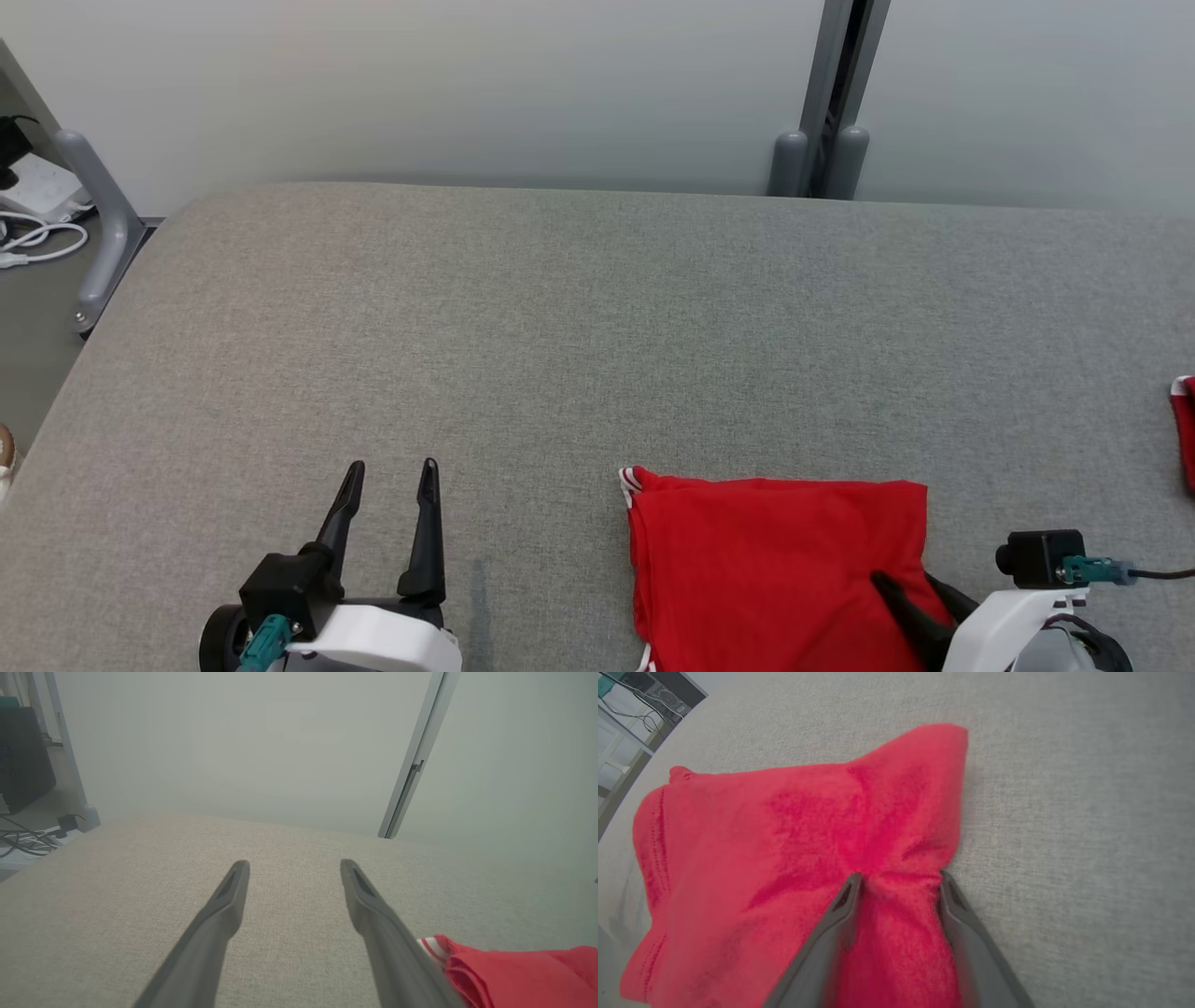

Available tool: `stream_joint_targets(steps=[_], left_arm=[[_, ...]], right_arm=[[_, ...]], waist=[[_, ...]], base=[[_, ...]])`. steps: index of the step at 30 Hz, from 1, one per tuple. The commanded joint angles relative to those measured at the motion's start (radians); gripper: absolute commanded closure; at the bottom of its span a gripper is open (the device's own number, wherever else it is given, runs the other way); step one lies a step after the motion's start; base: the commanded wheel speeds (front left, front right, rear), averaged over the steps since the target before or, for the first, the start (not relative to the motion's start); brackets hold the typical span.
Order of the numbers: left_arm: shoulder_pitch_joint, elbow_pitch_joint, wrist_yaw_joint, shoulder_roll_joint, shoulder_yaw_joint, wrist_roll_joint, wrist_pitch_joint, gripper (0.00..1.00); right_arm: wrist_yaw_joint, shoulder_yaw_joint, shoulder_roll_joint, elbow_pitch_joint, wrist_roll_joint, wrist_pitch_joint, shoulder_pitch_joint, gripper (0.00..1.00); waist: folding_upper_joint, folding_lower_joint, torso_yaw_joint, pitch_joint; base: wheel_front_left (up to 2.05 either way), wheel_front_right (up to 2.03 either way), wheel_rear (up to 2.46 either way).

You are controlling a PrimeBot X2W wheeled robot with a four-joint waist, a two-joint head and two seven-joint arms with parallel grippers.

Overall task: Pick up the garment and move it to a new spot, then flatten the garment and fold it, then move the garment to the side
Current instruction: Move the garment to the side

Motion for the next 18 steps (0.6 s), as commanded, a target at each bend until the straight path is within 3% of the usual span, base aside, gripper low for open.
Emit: stream_joint_targets(steps=[1,2,10,18], left_arm=[[-0.014,0.001,0.006,0.005,0.002,0.003,-0.004,0.00],[-0.014,0.000,0.007,0.005,0.002,0.003,-0.004,0.00],[-0.010,-0.001,0.000,0.005,0.001,0.002,-0.004,0.00],[-0.018,-0.014,-0.005,0.005,-0.018,0.016,-0.004,0.00]], right_arm=[[0.000,0.024,-0.013,-0.001,0.011,0.009,-0.006,0.71],[0.000,0.043,-0.023,-0.004,0.014,0.003,-0.014,1.00],[0.000,0.160,-0.075,0.033,-0.010,-0.086,-0.088,1.00],[0.000,0.301,-0.161,0.049,-0.087,-0.138,-0.204,1.00]], waist=[[0.0000,0.0000,0.001,0.000],[0.0000,0.0000,0.001,0.001],[0.0000,0.0000,-0.020,-0.005],[0.0000,0.0000,-0.091,-0.001]], base=[[0.00,0.00,0.00],[0.00,0.00,0.00],[0.00,0.00,0.00],[0.00,0.00,0.00]])
